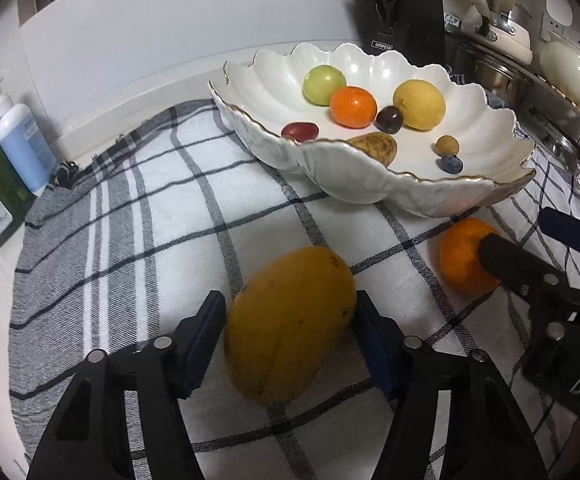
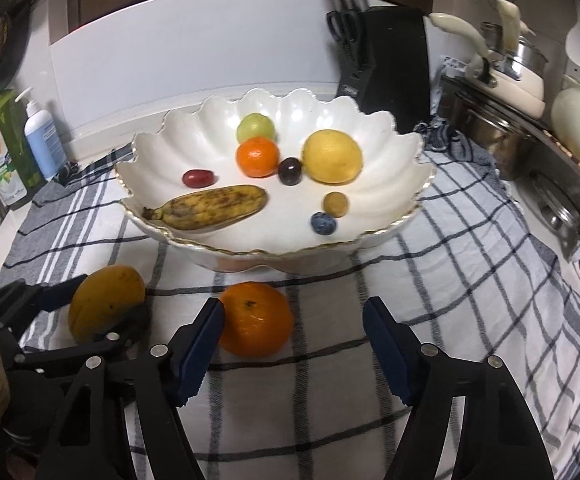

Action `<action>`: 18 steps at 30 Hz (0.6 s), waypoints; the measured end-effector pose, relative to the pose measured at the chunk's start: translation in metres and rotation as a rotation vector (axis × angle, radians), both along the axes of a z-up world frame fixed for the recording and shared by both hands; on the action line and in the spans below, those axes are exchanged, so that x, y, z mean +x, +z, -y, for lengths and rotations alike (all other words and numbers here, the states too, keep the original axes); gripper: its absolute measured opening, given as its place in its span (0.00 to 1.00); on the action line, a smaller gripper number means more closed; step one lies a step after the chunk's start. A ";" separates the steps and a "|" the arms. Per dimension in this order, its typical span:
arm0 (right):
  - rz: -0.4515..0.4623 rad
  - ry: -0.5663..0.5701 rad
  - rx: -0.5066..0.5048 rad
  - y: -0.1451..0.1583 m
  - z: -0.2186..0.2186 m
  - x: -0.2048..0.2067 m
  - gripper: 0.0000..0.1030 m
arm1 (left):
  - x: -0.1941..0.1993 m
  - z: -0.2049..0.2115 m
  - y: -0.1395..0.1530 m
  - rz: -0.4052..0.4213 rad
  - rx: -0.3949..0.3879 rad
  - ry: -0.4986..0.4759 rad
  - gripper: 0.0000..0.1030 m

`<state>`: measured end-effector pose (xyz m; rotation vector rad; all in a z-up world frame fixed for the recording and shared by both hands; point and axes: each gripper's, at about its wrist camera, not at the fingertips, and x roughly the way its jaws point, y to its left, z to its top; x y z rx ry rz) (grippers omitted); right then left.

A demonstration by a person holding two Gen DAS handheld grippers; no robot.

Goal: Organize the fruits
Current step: 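Close the left tool on the yellow mango while the right tool grasps the tangerine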

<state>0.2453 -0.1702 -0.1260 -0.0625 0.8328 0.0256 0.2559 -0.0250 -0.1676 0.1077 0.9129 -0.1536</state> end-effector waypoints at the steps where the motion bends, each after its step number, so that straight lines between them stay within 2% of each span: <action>1: -0.003 0.005 0.001 -0.001 -0.002 0.001 0.69 | 0.000 0.001 0.000 0.001 0.000 -0.002 0.59; 7: -0.033 0.030 0.028 -0.008 -0.007 0.013 0.67 | -0.001 -0.001 0.000 0.001 -0.011 -0.013 0.57; 11: -0.081 0.053 0.051 -0.016 -0.009 0.020 0.56 | -0.002 -0.004 0.000 0.003 -0.018 -0.016 0.57; 18: -0.112 0.065 0.082 -0.025 -0.011 0.026 0.48 | -0.004 -0.005 0.000 0.005 -0.010 -0.022 0.56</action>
